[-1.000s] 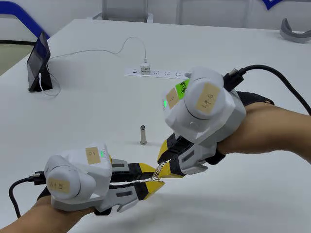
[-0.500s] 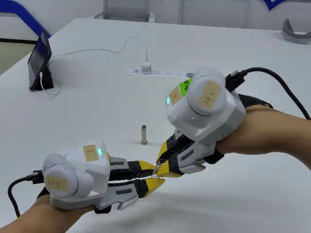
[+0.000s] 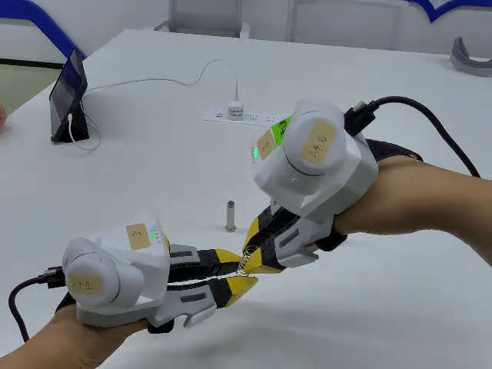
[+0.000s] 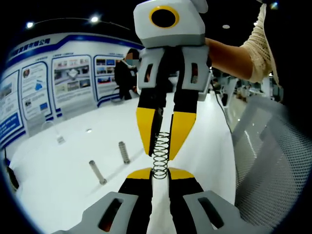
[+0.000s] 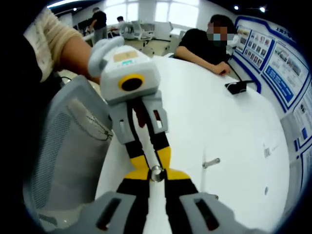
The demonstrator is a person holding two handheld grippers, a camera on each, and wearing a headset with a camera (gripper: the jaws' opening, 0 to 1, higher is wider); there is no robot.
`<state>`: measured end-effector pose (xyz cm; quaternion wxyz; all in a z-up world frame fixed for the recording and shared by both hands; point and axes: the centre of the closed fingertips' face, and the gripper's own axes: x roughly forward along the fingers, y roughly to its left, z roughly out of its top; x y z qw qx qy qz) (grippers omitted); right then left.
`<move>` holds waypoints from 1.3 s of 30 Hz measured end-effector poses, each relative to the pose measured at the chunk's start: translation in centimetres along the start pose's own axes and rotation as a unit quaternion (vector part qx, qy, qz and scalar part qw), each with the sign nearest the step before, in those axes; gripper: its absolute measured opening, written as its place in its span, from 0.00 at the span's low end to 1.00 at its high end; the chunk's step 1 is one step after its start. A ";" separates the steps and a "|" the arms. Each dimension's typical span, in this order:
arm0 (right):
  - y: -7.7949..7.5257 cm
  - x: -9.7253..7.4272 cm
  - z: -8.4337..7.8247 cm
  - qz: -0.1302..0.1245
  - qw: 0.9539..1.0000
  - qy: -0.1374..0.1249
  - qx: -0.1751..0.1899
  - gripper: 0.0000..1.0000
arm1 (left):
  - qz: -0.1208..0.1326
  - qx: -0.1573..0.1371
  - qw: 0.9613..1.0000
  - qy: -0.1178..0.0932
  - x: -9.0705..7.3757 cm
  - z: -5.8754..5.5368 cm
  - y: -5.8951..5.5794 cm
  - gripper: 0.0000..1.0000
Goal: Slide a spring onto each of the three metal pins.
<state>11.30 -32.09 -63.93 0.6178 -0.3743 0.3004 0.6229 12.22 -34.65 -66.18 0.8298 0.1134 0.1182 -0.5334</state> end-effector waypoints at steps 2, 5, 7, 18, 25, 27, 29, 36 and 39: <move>-0.2 -0.1 0.2 0.000 1.000 0.001 -0.002 0.12 | 0.005 -0.001 1.000 0.004 -0.1 -0.2 0.2 0.12; -0.5 -0.2 0.3 -0.003 1.000 0.002 -0.005 0.12 | 0.009 -0.006 1.000 0.007 -0.4 -0.5 0.6 0.13; -0.8 -0.3 0.4 -0.005 1.000 0.002 -0.006 0.12 | 0.013 -0.007 1.000 0.010 -0.6 -0.7 0.8 0.13; -2.1 -0.8 0.4 -0.015 1.000 0.007 -0.004 0.12 | 0.031 -0.021 0.999 0.010 -1.5 -1.2 1.6 0.23; -3.2 -1.1 0.5 -0.023 1.000 0.009 -0.001 0.12 | 0.043 -0.028 0.999 0.013 -2.1 -1.5 2.1 0.30; -3.6 -1.1 0.5 -0.025 1.000 0.010 0.000 0.12 | 0.046 -0.029 0.998 0.012 -2.2 -1.6 2.3 0.31; -3.9 -1.1 0.5 -0.026 1.000 0.010 0.001 0.12 | 0.049 -0.034 0.998 0.013 -2.4 -1.7 2.4 0.33; -5.2 -1.0 0.5 -0.033 0.999 0.015 0.005 0.12 | 0.056 -0.043 0.997 0.016 -2.6 -2.1 2.7 0.39; -5.8 -1.0 0.6 -0.035 0.999 0.014 0.010 0.12 | 0.058 -0.046 0.997 0.017 -2.6 -2.2 2.8 0.42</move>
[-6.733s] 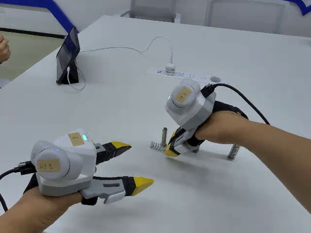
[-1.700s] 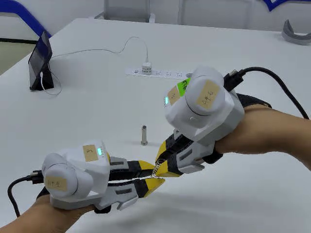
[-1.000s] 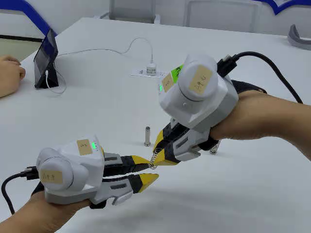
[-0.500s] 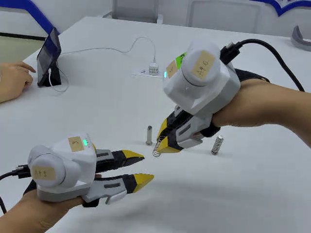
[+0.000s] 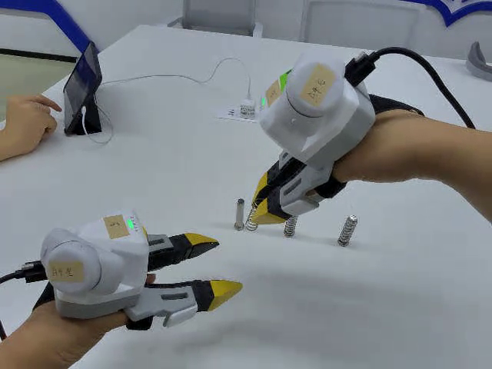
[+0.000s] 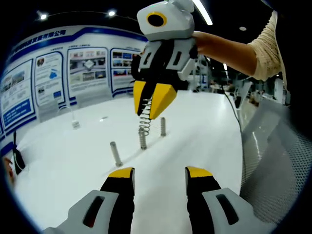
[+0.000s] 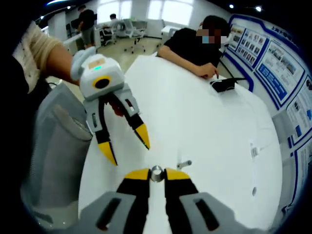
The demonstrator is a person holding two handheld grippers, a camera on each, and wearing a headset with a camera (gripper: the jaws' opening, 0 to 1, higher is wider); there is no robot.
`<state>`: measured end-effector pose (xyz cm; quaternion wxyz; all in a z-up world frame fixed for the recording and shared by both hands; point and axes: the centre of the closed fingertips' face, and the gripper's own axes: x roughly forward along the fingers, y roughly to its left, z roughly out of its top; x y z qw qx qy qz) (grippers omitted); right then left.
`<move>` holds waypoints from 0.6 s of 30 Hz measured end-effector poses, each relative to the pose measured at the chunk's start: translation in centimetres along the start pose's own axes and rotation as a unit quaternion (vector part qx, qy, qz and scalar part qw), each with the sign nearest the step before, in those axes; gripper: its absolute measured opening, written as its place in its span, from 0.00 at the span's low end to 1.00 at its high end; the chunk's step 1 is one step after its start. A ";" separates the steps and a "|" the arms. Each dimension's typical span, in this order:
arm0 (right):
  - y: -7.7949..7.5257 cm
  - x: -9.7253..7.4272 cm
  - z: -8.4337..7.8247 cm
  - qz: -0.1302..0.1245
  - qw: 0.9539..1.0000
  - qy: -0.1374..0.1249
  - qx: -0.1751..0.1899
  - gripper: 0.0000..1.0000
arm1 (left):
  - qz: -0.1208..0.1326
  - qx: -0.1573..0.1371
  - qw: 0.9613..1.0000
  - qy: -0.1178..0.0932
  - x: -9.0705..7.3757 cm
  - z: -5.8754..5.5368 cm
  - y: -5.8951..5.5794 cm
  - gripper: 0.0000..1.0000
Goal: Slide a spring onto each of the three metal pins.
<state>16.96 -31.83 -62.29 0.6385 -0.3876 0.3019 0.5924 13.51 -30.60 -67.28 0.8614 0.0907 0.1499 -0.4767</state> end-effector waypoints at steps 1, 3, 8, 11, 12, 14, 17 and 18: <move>-0.3 0.1 -0.1 -0.001 1.000 0.000 0.000 0.12 | 0.000 0.000 1.000 0.000 0.0 0.0 0.0 0.43; -0.5 0.1 -0.1 -0.003 1.000 0.002 0.001 0.12 | 0.002 -0.003 1.000 0.000 0.0 0.0 0.1 0.44; -1.3 0.3 0.0 -0.006 1.000 0.006 0.003 0.12 | 0.004 -0.006 1.000 0.001 0.0 -0.1 0.2 0.48; -1.6 0.4 0.1 -0.007 1.000 0.007 0.005 0.12 | 0.005 -0.007 1.000 0.002 0.0 -0.1 0.2 0.50; -1.7 0.5 0.1 -0.007 1.000 0.007 0.005 0.12 | 0.006 -0.007 1.000 0.002 -0.1 -0.2 0.2 0.50; -2.0 0.6 0.2 -0.007 1.000 0.008 0.006 0.12 | 0.007 -0.008 1.000 0.003 -0.1 -0.2 0.2 0.51; -2.9 0.9 0.3 -0.010 1.000 0.008 0.008 0.12 | 0.008 -0.009 1.000 0.003 -0.2 -0.2 0.3 0.52; -3.1 0.9 0.3 -0.011 1.000 0.008 0.009 0.12 | 0.008 -0.009 1.000 0.003 -0.2 -0.2 0.3 0.53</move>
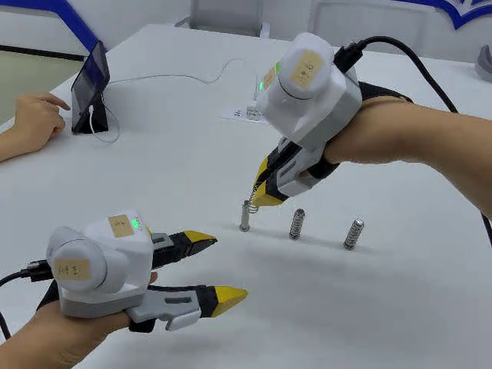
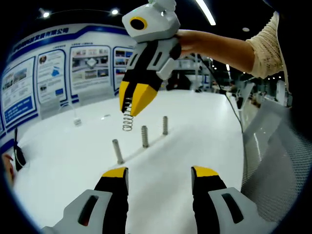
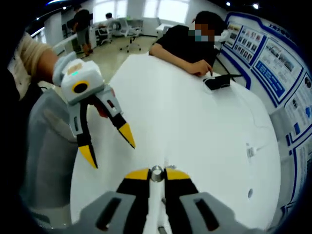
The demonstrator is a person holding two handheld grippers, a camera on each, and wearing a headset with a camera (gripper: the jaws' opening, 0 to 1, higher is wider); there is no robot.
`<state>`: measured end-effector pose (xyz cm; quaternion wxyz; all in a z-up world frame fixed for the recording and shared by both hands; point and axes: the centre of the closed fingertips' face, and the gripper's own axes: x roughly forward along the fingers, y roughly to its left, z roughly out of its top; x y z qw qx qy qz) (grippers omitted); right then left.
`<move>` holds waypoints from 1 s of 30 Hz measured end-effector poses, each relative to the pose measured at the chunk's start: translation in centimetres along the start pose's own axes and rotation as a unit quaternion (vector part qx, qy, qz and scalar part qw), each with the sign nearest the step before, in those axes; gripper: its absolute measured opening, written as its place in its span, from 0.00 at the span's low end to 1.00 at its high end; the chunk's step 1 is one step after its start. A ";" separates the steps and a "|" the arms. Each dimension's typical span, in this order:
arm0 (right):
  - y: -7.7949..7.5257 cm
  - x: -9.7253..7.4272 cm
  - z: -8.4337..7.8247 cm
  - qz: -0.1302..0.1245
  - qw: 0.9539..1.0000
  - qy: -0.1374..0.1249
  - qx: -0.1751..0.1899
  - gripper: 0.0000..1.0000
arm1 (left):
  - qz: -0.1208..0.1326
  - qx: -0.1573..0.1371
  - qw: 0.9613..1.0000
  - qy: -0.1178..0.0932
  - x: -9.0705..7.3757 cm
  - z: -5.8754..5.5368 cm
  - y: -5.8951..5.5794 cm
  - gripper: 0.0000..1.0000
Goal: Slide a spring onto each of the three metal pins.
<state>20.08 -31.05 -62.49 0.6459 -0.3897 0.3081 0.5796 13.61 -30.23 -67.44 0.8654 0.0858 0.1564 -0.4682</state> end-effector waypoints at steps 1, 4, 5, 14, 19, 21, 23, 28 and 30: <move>-0.2 0.1 0.0 -0.001 1.000 0.000 0.001 0.12 | 0.000 0.000 1.000 0.000 0.0 0.0 0.0 0.53; -0.8 0.5 0.0 -0.006 1.000 0.005 0.001 0.12 | 0.000 0.000 1.000 0.001 0.0 0.0 0.0 0.54; -0.9 0.6 0.0 -0.006 1.000 0.007 0.000 0.12 | 0.001 0.001 1.000 0.001 0.0 0.0 0.0 0.54; -2.2 1.8 -0.3 -0.006 1.000 0.019 0.005 0.12 | 0.004 -0.001 1.000 0.001 -0.1 0.0 0.2 0.56; -2.8 2.6 -0.7 -0.002 1.000 0.025 0.009 0.12 | 0.004 -0.002 1.000 0.004 -0.1 -0.3 0.2 0.56; -2.9 2.7 -0.8 -0.001 1.000 0.026 0.011 0.12 | 0.004 -0.003 1.000 0.004 -0.1 -0.3 0.3 0.56; -3.0 2.9 -0.9 -0.001 1.000 0.027 0.014 0.12 | 0.005 -0.003 1.000 0.005 -0.1 -0.3 0.3 0.56; -3.0 3.3 -1.2 0.003 0.999 0.031 0.019 0.12 | 0.007 -0.005 1.000 0.005 -0.1 -0.4 0.6 0.56; -2.9 3.5 -1.2 0.005 0.999 0.033 0.019 0.12 | 0.007 -0.006 1.000 0.006 -0.1 -0.4 0.6 0.56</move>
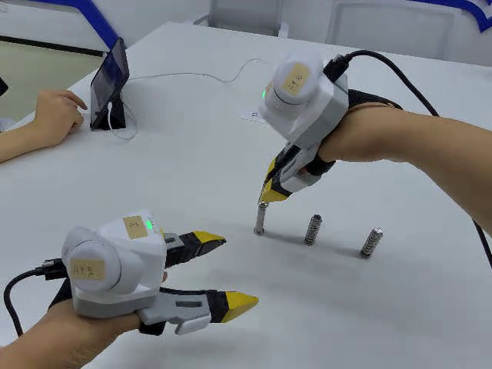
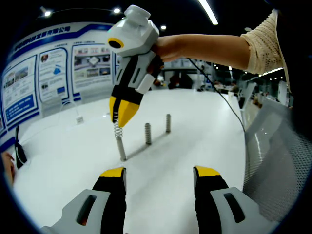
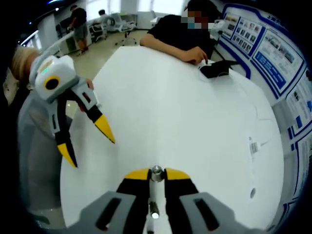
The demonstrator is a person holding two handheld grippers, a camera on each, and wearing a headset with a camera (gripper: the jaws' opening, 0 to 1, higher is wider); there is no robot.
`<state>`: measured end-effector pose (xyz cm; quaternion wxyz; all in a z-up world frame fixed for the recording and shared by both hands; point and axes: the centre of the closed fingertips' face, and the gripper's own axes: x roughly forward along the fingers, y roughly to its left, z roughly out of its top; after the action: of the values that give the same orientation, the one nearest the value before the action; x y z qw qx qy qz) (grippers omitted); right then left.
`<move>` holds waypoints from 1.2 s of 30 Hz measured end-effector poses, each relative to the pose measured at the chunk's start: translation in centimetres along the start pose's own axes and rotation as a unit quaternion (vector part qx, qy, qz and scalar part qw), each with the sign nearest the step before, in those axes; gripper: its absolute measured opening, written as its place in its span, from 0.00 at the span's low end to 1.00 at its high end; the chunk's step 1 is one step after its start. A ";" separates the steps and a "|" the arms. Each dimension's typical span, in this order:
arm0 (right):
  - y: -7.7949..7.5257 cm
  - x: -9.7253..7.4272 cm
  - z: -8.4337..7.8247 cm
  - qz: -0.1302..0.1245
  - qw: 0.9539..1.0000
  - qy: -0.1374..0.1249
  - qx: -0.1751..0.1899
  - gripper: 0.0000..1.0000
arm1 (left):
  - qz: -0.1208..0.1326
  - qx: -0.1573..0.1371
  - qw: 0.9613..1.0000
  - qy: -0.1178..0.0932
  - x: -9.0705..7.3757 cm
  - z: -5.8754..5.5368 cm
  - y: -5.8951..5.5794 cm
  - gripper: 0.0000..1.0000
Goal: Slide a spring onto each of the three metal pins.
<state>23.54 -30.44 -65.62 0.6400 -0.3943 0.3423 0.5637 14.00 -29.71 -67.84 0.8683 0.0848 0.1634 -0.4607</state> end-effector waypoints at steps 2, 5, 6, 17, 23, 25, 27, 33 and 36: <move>0.0 0.2 -0.1 0.001 1.000 0.003 0.000 0.12 | 0.000 0.000 1.000 0.001 0.0 -0.1 0.0 0.56; 0.0 0.5 -0.2 0.003 1.000 0.006 0.001 0.12 | 0.001 -0.001 1.000 0.002 0.0 -0.2 0.1 0.56; 0.0 0.6 -0.3 0.005 1.000 0.007 0.002 0.12 | 0.001 -0.002 1.000 0.002 0.0 -0.2 0.1 0.56; 0.3 2.4 -1.0 0.014 0.999 0.030 0.003 0.12 | 0.002 -0.003 1.000 0.004 -0.1 -0.5 0.3 0.55; 0.7 3.4 -1.4 0.017 0.999 0.039 0.006 0.12 | 0.003 -0.004 1.000 0.005 -0.1 -0.6 0.3 0.55; 0.9 3.7 -1.6 0.020 0.999 0.042 0.007 0.12 | 0.003 -0.004 1.000 0.006 -0.2 -0.6 0.4 0.55; 1.1 3.9 -1.7 0.023 0.999 0.044 0.008 0.12 | 0.003 -0.004 1.000 0.006 -0.2 -0.7 0.4 0.55; 1.5 4.3 -1.9 0.028 0.998 0.048 0.011 0.12 | 0.004 -0.005 1.000 0.007 -0.2 -0.7 0.5 0.55; 1.7 4.6 -2.1 0.029 0.998 0.052 0.011 0.13 | 0.004 -0.004 1.000 0.008 -0.2 -0.7 0.5 0.55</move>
<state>22.43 -30.16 -70.85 0.6089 -0.4056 0.3928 0.5572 14.19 -29.09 -68.42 0.8689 0.0856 0.1718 -0.4562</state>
